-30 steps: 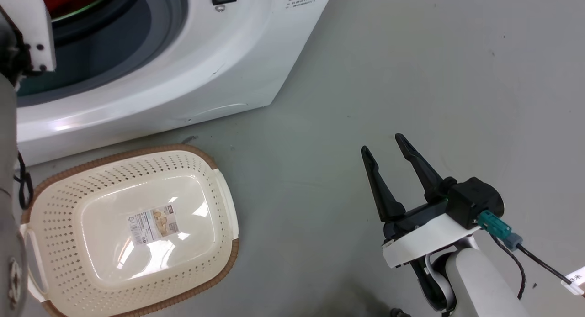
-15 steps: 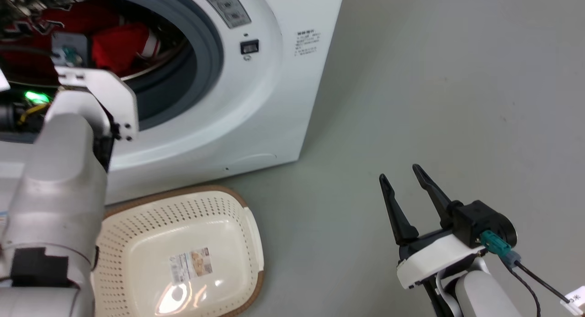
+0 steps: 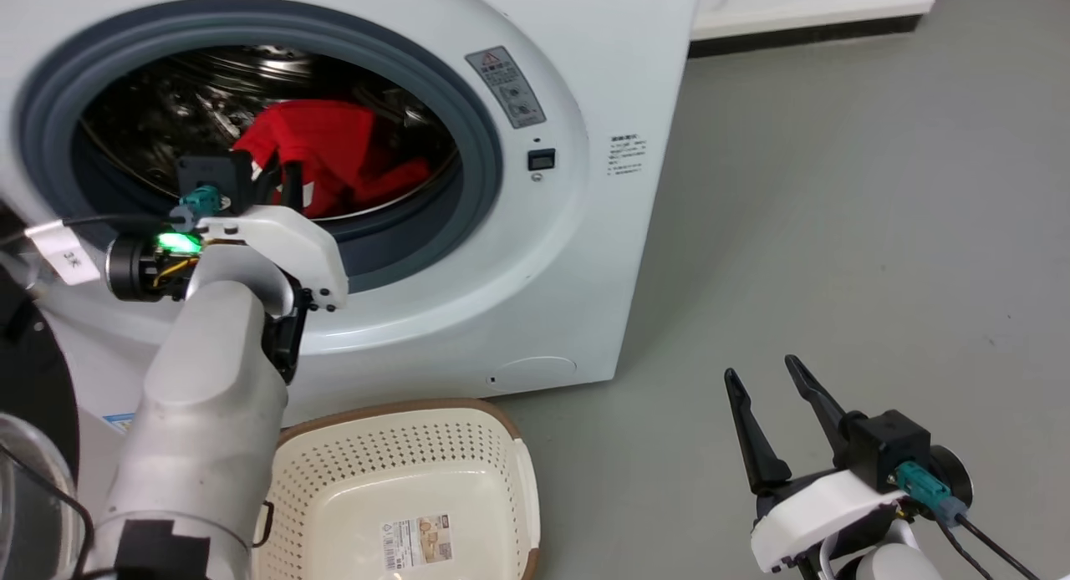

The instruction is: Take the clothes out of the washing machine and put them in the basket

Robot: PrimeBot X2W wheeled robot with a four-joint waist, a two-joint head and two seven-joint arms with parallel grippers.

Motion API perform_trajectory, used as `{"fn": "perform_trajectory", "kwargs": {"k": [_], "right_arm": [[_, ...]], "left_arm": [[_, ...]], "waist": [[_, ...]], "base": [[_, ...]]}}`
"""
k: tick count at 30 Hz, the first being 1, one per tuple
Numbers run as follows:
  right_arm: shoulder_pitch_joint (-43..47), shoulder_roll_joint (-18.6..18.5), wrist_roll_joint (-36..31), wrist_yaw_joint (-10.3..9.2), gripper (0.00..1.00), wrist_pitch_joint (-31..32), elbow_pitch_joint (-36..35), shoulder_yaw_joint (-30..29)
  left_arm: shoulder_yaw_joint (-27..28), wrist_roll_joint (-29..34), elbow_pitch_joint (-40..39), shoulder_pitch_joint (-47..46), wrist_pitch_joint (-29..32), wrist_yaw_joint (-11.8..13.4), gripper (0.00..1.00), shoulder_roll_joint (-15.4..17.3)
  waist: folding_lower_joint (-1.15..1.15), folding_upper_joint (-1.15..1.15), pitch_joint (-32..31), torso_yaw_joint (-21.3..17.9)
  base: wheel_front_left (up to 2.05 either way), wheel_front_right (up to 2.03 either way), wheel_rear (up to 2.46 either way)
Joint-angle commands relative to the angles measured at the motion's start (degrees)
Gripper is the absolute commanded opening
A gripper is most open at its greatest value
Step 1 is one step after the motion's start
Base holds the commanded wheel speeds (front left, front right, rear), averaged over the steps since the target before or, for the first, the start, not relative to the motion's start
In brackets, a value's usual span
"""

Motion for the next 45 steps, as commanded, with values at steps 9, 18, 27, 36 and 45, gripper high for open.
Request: {"fn": "perform_trajectory", "kwargs": {"k": [9, 18, 27, 36, 45], "right_arm": [[3.1, 0.1, -0.1, -0.02, 1.0, 1.4, -2.1, -0.5], [4.2, 0.0, -0.5, -0.02, 1.0, 2.6, -3.7, -0.8], [4.6, 0.0, -0.6, -0.02, 1.0, 3.2, -4.3, -0.3], [3.5, 0.0, -1.1, -0.02, 1.0, 3.4, -4.9, -0.1], [0.1, 0.0, -1.6, -0.02, 1.0, 3.5, -5.9, 1.2]], "left_arm": [[2.3, -2.1, -21.0, 11.3, -0.4, -0.6, 0.0, -2.4], [2.4, -2.3, -45.9, 24.7, 0.3, 1.9, 0.0, -3.7], [2.8, -3.5, -69.4, 40.4, 5.5, 6.2, 0.0, -4.6], [1.8, -4.5, -66.6, 52.4, 7.1, 9.6, 0.0, -5.8], [0.8, -8.0, -44.6, 48.0, 3.6, 7.0, 0.0, -6.8]], "waist": [[0.01, 0.0, -3.1, 3.2], [0.01, 0.0, -3.1, 5.8], [0.01, 0.0, -2.5, 7.6], [0.01, 0.0, 0.5, 9.6], [0.01, 0.0, 7.7, 9.9]], "base": [[0.0, 0.0, 0.0], [0.0, 0.0, 0.0], [0.0, 0.0, 0.0], [0.0, 0.0, 0.0], [0.0, 0.0, 0.0]]}}
